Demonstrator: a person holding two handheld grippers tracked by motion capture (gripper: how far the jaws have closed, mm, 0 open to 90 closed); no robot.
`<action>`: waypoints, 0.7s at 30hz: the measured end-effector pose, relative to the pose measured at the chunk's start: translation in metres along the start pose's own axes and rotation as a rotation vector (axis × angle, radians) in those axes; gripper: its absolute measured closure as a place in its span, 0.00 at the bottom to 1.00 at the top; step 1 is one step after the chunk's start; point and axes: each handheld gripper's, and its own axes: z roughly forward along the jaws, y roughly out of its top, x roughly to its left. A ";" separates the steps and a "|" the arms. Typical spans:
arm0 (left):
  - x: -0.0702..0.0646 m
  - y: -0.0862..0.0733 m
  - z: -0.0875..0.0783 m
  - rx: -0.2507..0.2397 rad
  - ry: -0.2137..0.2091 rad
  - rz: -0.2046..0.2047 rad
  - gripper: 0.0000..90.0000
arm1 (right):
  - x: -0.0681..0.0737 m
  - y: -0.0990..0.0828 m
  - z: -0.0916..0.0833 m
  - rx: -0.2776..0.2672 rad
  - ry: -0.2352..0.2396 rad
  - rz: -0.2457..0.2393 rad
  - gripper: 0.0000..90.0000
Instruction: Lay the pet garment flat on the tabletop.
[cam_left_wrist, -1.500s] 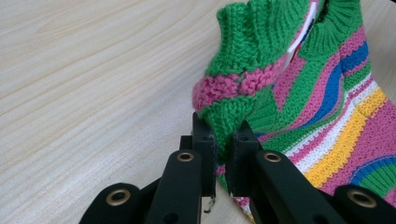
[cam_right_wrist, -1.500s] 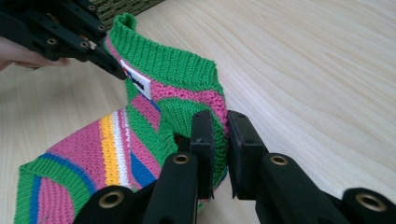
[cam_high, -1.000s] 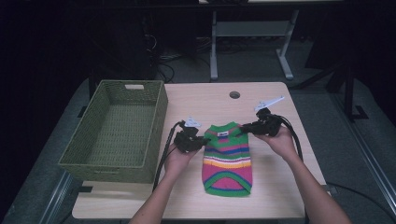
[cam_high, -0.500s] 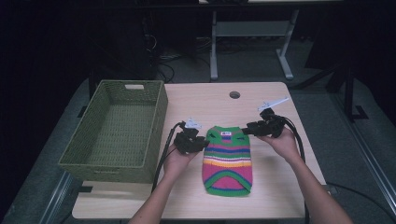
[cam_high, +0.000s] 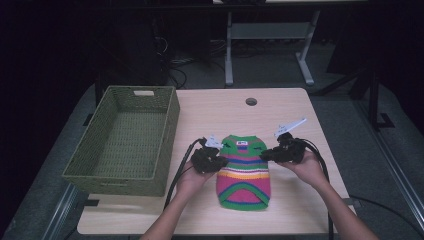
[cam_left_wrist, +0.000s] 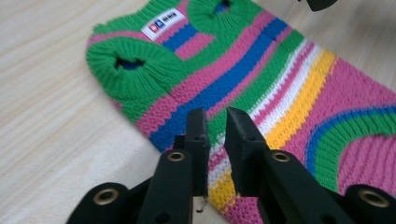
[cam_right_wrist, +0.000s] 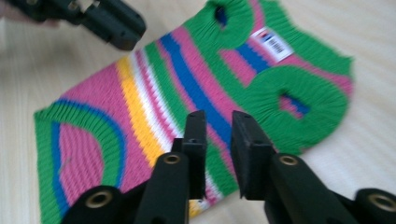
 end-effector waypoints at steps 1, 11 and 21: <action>-0.001 0.000 0.001 0.006 -0.002 0.006 0.91 | 0.003 -0.001 0.001 0.014 0.002 -0.013 0.88; -0.008 -0.001 0.009 0.089 -0.010 0.060 1.00 | 0.015 -0.012 0.013 0.086 0.003 -0.058 0.99; -0.008 -0.002 0.015 0.121 -0.003 0.068 1.00 | 0.013 -0.015 0.030 0.128 -0.017 -0.063 0.99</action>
